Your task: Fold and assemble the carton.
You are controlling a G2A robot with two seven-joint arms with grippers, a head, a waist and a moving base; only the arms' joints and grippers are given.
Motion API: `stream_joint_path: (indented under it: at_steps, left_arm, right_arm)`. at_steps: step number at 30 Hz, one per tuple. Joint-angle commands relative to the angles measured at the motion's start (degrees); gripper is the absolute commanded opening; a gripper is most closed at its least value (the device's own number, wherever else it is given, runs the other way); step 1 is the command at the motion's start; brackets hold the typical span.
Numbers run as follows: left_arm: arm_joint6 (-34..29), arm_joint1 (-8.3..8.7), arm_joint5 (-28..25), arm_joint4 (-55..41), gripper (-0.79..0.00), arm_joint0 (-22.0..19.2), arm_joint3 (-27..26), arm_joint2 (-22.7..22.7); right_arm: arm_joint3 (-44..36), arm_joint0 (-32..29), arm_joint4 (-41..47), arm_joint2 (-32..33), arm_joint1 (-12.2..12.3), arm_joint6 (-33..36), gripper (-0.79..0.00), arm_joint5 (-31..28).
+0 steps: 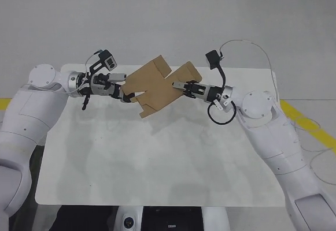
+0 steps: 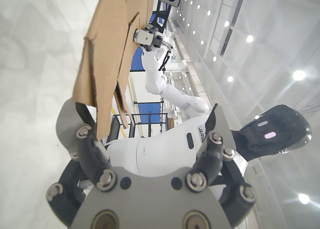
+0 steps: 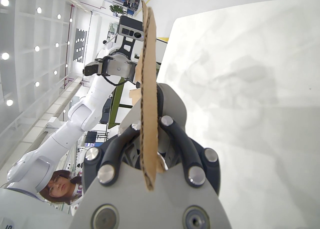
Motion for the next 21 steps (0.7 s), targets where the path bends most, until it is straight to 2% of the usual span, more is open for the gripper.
stream_joint_path:
  at_steps: [1, 14, 21]
  left_arm:
    - [0.0, -0.1, 0.0, 0.3, 0.0, 0.1, 0.0, -0.7]
    - [0.0, 0.41, 0.0, 2.6, 0.0, 1.2, -1.6, -4.8]
    - [0.0, 0.22, 0.0, 1.6, 0.0, 1.5, 0.2, -5.8]
  right_arm:
    - [0.6, 0.1, -0.2, -0.1, -0.1, -0.7, -0.785, -0.2]
    - [1.2, 0.0, -4.0, -0.5, -0.4, -2.6, -0.785, 0.5]
    - [0.9, 0.2, -4.5, -0.9, -0.6, -2.6, -0.785, 0.3]
